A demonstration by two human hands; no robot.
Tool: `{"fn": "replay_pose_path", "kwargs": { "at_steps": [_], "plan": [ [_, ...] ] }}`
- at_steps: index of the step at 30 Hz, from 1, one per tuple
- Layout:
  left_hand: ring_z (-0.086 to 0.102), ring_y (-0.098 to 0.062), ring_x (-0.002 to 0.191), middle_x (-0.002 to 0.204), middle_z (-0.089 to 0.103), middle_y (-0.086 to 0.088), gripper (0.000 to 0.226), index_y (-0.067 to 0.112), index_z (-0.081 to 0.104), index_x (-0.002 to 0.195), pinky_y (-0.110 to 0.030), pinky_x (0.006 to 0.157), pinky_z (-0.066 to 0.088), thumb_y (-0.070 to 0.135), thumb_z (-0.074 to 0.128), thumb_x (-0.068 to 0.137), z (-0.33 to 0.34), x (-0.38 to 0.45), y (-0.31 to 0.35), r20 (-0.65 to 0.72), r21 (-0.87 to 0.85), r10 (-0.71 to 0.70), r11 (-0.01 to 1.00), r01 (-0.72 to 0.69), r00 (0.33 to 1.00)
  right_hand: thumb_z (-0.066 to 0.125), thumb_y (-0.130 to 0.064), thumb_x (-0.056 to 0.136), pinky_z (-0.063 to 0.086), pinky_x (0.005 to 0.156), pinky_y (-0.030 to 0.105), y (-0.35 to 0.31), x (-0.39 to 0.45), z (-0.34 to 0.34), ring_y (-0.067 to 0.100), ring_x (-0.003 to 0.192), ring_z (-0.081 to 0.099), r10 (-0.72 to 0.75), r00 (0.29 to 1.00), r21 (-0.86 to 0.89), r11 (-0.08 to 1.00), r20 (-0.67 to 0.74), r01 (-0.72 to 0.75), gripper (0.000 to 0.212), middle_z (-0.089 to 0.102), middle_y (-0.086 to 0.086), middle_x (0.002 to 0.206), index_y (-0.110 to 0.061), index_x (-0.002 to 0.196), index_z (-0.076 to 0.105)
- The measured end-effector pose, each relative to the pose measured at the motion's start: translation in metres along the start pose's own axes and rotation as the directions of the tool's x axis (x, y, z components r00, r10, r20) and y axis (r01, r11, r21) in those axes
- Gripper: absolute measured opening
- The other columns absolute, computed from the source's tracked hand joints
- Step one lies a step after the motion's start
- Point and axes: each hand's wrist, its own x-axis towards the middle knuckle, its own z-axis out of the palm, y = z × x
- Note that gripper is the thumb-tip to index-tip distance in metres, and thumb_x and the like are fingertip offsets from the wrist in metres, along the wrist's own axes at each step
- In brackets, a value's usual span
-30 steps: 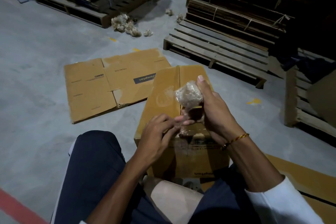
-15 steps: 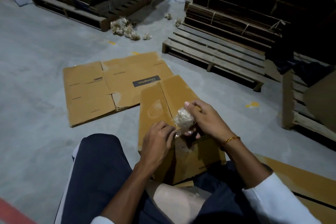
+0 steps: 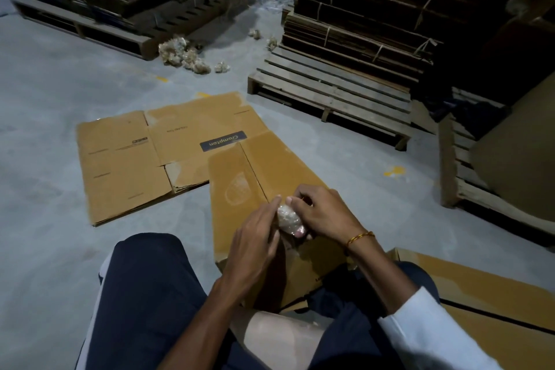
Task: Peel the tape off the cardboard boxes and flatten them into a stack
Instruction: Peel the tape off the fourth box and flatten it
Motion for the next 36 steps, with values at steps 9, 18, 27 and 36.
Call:
{"fn": "replay_pose_path", "kwargs": {
  "at_steps": [9, 18, 27, 36],
  "plan": [
    [0.055, -0.019, 0.065, 0.097, 0.062, -0.007, 0.108, 0.035, 0.029, 0.153, -0.030, 0.046, 0.046, -0.003, 0.084, 0.067, -0.011, 0.007, 0.000, 0.044, 0.148, 0.071, 0.986, -0.077, 0.997, 0.068, -0.009, 0.095, 0.060, 0.079, 0.024, 0.003, -0.030, -0.003, 0.032, 0.091, 0.075, 0.154, 0.956, 0.820, 0.493, 0.248, -0.292, 0.027, 0.068, 0.019, 0.111, -0.005, 0.121, 0.063],
    [0.057, -0.020, 0.095, 0.122, 0.061, 0.000, 0.064, 0.028, 0.043, 0.144, -0.036, 0.076, 0.052, 0.008, 0.065, 0.087, -0.011, 0.010, -0.002, -0.003, -0.030, -0.197, 0.980, 0.197, 0.980, 0.061, -0.018, 0.100, 0.061, 0.078, 0.031, -0.005, -0.045, 0.016, 0.008, 0.085, 0.072, -0.165, 0.954, 0.267, 0.935, -0.251, 0.232, 0.034, 0.048, -0.003, 0.142, -0.023, 0.133, 0.054],
    [0.064, -0.016, 0.085, 0.114, 0.065, 0.006, 0.060, 0.030, 0.048, 0.144, -0.042, 0.076, 0.058, 0.013, 0.065, 0.090, -0.023, 0.011, -0.009, 0.043, -0.211, -0.410, 0.888, 0.409, 0.911, 0.065, -0.022, 0.096, 0.056, 0.089, 0.042, 0.010, -0.050, 0.007, 0.021, 0.120, 0.057, -0.343, 0.827, -0.263, 0.933, -0.445, 0.245, 0.042, 0.053, 0.002, 0.138, -0.015, 0.136, 0.055],
    [0.061, -0.013, 0.110, 0.124, 0.062, 0.009, 0.052, 0.030, 0.050, 0.143, -0.036, 0.093, 0.053, 0.017, 0.061, 0.093, -0.022, 0.011, -0.008, 0.149, -0.298, -0.358, 0.873, 0.387, 0.922, 0.056, -0.038, 0.101, 0.046, 0.099, 0.022, 0.001, -0.014, 0.031, 0.002, 0.119, 0.053, -0.395, 0.917, -0.060, 0.918, -0.057, 0.392, 0.040, 0.057, -0.009, 0.135, -0.025, 0.139, 0.056]
  ]
}}
